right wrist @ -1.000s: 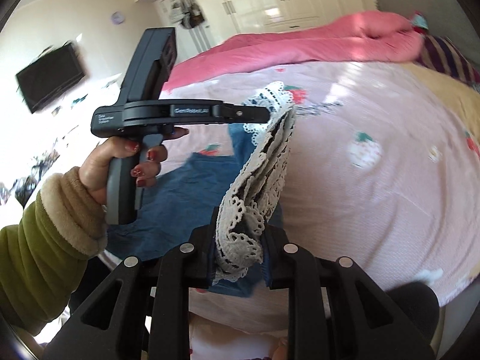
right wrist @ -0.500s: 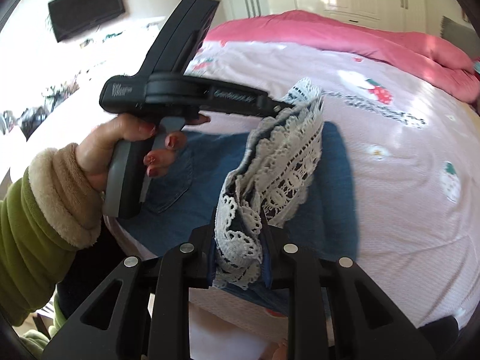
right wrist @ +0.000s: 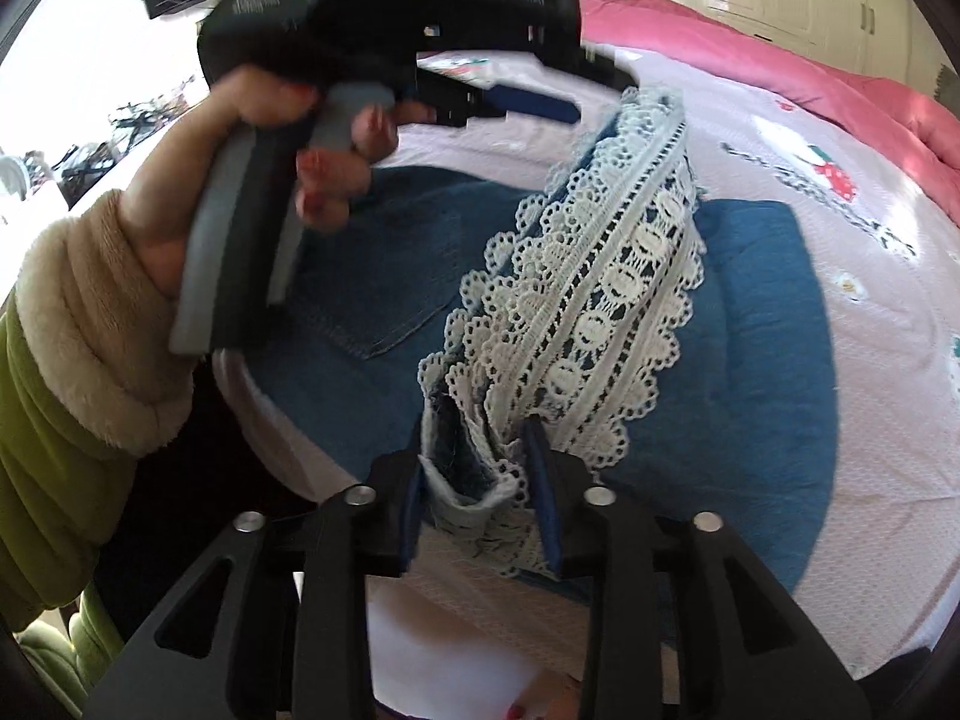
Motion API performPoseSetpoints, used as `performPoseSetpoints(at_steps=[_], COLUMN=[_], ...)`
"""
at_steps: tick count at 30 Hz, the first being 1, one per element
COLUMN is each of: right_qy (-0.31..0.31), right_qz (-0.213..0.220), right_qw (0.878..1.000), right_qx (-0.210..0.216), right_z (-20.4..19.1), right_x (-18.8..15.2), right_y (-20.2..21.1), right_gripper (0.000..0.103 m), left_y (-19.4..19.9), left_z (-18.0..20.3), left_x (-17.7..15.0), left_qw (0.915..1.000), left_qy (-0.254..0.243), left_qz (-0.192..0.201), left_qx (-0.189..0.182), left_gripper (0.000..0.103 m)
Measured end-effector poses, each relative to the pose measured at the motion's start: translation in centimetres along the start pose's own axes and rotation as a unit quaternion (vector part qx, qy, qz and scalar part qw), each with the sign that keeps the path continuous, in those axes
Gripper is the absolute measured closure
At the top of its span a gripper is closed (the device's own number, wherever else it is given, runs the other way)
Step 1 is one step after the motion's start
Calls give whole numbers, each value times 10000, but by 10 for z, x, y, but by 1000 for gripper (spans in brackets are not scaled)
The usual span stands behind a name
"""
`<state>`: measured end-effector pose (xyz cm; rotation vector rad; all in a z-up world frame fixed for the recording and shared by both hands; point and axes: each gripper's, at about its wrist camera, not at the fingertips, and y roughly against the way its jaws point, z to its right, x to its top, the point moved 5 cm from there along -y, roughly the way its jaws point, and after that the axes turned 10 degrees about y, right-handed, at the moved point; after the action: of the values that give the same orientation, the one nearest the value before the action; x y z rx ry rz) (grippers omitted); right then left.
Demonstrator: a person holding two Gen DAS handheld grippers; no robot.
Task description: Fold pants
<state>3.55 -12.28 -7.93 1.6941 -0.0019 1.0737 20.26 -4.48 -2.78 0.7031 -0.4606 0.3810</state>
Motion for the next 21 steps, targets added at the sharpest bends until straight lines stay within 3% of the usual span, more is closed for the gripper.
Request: performPoseSetpoints(at_steps=[3,10,14,21], right_qy=[52,-146,-402,-660], right_qz=[40,287,555,755], right_qw=[9996,9972,9968,9942], right_qx=[261,671,423,-378], right_z=[-8,-3,23,92], right_x=[-1,2,0,6], right_y=[-3,24,52,73], right_gripper=[60,51,44,36], left_y=[18,43,60,59], left_z=[2,3,6,5], left_x=[-3,-25,-43,-65], left_qw=[9998,9979,9973,9978], left_qy=[27,-104,-153,-80], left_qz=[212,313,333,158], left_qx=[-11,556,635,646], left_gripper=[59,50,41,37])
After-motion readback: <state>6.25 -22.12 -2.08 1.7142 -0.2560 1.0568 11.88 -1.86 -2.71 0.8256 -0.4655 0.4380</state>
